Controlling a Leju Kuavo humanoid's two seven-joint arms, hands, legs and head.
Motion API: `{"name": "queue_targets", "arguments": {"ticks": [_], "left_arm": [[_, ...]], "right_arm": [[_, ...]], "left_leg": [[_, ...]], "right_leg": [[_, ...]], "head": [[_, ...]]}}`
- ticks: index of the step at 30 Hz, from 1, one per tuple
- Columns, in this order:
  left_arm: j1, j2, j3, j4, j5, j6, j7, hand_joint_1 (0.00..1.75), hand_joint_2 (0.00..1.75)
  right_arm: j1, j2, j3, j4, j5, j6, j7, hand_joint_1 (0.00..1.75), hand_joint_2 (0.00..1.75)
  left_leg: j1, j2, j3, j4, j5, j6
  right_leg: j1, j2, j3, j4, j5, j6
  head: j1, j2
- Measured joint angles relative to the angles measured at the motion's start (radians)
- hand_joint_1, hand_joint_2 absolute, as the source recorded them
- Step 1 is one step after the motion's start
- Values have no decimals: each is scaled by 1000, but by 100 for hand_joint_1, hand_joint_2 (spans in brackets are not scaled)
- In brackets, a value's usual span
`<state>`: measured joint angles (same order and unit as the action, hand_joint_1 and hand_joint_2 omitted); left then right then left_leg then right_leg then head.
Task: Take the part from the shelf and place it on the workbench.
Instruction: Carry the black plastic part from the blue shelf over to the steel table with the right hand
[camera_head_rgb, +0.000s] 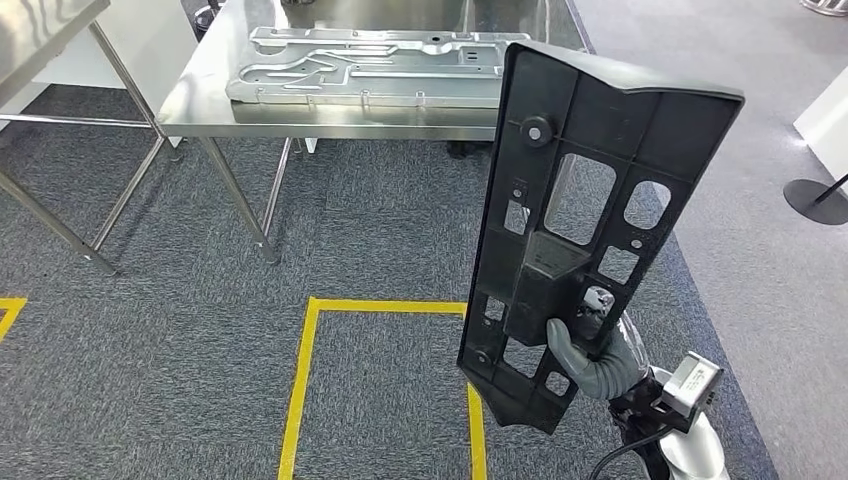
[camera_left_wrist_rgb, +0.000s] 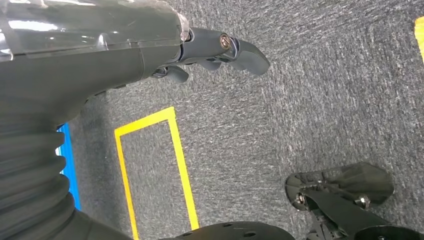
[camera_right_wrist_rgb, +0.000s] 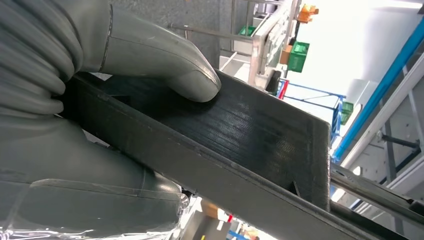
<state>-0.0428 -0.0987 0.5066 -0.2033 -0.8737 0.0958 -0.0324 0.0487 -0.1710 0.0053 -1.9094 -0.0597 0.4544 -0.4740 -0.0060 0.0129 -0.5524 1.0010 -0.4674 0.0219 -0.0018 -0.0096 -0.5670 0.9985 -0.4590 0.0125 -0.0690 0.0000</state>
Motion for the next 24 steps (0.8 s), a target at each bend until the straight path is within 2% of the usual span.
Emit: {"name": "queue_targets", "arguments": {"ticks": [2,3,6,7,8,9,11,12,13,17,19,21,22,23,24], "left_arm": [[0,1,1,0,0,0,-4,0,175],[-1,2,2,0,-1,-1,-6,0,175],[0,3,6,0,-2,-3,-11,0,175],[1,3,7,0,-3,-4,-11,0,175],[1,4,7,0,-4,-5,-11,0,175],[2,4,8,0,-5,-6,-11,0,175],[2,6,9,0,-6,-8,-11,0,175],[2,7,10,0,-6,-10,-12,0,175],[1,7,10,0,-6,-12,-12,0,175],[1,6,14,0,-2,-16,-12,0,175],[1,5,15,0,-2,-16,-12,0,175],[1,5,15,0,-2,-17,-13,0,175],[1,5,16,0,-2,-17,-13,0,175],[2,5,16,0,-1,-17,-13,0,175],[2,5,16,0,-1,-17,-13,0,175]], "right_arm": [[-3,-1,0,0,0,1,0,173,175],[-5,-1,0,0,0,1,0,173,175],[-9,-2,0,1,1,-4,1,173,175],[-8,-2,0,1,2,-6,1,173,175],[-7,-2,0,2,2,-8,1,173,175],[-6,-2,0,2,2,-9,2,173,175],[-4,-2,0,3,2,-10,2,173,175],[-3,-2,0,3,2,-10,2,173,175],[-2,-2,0,2,3,-10,2,173,175],[2,-3,1,2,3,-9,2,173,175],[2,-4,1,2,2,-9,2,173,175],[3,-4,1,2,2,-9,2,173,175],[5,-4,1,3,2,-9,2,173,175],[6,-4,1,3,2,-9,2,173,175],[7,-4,2,3,2,-9,2,173,175]], "left_leg": [[0,-2,-3,12,-11,-12],[1,-5,-16,43,-32,-17],[3,-9,-104,232,-125,-29],[4,-10,-127,278,-137,-32],[5,-10,-132,286,-128,-33],[6,-10,-117,254,-101,-33],[9,-12,-50,115,-34,-31],[10,-14,-23,58,-15,-26],[9,-16,-7,24,-7,-20],[7,-15,-5,9,-4,7],[10,-14,-4,4,0,17],[8,-13,-6,4,0,21],[7,-12,-6,4,0,22],[6,-12,-6,5,-1,22],[6,-12,-4,5,-2,22]], "right_leg": [[-6,2,4,-9,5,-11],[-9,2,6,-14,7,-16],[-10,5,6,-16,8,-24],[-10,7,6,-15,8,-24],[-10,9,6,-13,7,-23],[-10,12,6,-10,6,-22],[-9,17,7,-3,1,-16],[-8,20,5,1,-2,-12],[-7,21,3,5,-3,-7],[-8,22,-4,16,-10,15],[-11,18,-36,87,-54,26],[-12,15,-102,221,-116,32],[-13,15,-130,275,-131,34],[-13,15,-142,295,-127,33],[-12,15,-134,274,-105,31]], "head": [[0,0],[0,0],[0,0],[0,0],[0,0],[0,0],[0,0],[0,0],[0,0],[0,0],[0,0],[0,0],[0,0],[0,0],[0,0]]}}
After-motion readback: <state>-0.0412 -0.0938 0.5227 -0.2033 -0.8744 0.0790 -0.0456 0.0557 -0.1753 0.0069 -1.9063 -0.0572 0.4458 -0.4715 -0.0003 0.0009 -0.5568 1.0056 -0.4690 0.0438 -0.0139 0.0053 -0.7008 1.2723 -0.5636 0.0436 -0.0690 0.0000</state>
